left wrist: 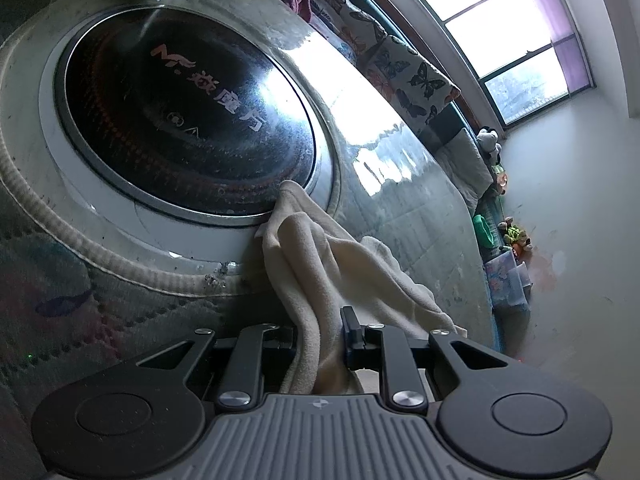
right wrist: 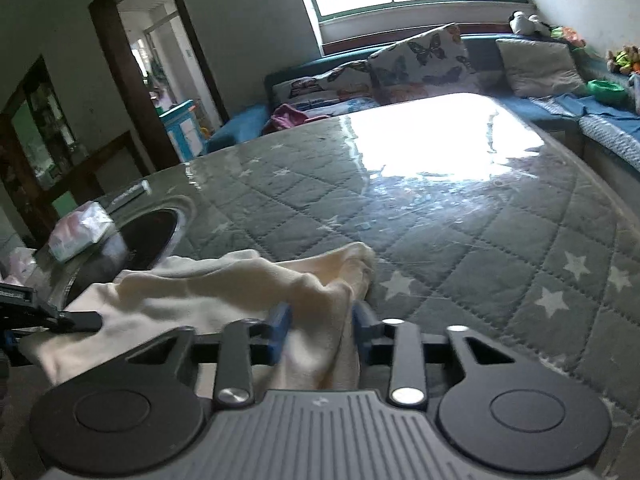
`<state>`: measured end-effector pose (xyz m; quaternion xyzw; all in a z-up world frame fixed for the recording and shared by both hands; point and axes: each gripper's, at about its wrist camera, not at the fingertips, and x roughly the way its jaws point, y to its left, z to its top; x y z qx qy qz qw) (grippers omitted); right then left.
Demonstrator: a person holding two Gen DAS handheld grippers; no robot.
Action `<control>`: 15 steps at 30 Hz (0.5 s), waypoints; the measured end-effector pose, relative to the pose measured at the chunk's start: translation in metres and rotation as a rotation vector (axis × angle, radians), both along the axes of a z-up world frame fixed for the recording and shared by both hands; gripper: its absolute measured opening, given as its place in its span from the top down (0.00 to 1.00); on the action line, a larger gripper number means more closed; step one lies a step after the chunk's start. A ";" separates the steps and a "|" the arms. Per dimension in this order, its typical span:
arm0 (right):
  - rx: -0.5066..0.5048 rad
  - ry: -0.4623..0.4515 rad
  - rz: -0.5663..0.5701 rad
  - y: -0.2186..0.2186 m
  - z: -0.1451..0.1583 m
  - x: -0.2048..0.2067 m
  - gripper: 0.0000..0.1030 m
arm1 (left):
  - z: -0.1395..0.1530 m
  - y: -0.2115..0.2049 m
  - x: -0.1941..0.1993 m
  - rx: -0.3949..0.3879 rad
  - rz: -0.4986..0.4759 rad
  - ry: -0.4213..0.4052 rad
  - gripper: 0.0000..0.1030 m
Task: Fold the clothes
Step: 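Close the right gripper on the sweatshirt edge beside the left gripper, then lift the folded sweatshirt with both grippers and carry it across the table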
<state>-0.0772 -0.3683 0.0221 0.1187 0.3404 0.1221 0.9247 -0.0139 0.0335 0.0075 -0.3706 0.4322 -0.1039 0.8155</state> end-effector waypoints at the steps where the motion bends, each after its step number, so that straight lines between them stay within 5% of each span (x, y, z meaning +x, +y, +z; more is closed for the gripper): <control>1: 0.005 -0.003 0.003 0.000 0.001 -0.001 0.83 | 0.001 0.000 0.000 0.004 -0.001 -0.001 0.79; 3: 0.011 -0.017 -0.001 0.000 0.005 -0.003 0.89 | 0.003 -0.002 0.000 0.013 -0.004 -0.006 0.80; 15: 0.006 -0.119 -0.035 -0.013 0.034 -0.026 0.92 | 0.034 -0.028 0.006 0.050 -0.094 -0.105 0.83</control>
